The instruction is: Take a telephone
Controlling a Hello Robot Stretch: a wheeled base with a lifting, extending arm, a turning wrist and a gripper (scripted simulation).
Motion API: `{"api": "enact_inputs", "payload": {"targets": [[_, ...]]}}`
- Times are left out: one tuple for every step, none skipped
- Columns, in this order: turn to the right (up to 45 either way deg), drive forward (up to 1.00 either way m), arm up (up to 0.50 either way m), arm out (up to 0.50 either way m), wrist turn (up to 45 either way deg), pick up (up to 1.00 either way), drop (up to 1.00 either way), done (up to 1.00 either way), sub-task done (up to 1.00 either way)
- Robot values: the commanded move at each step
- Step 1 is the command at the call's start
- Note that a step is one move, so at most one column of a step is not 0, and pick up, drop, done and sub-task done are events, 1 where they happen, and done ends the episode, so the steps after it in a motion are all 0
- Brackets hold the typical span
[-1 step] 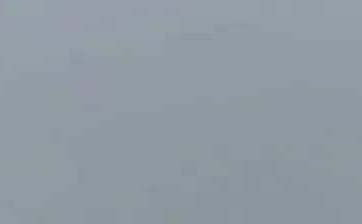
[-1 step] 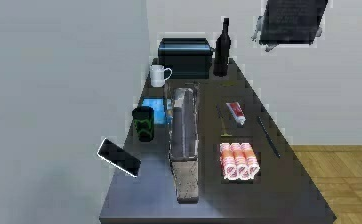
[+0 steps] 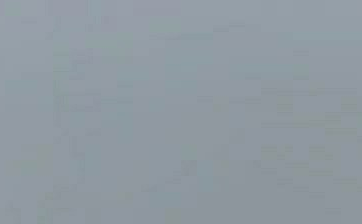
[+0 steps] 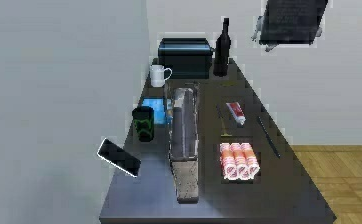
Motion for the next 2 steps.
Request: {"api": "enact_inputs", "payload": {"targets": [[0.0,0.0,0.38,0.0,0.0,0.0,0.0,0.0,0.0],[0.0,0.0,0.0,0.14,0.0,0.0,0.0,0.0,0.0]]}}
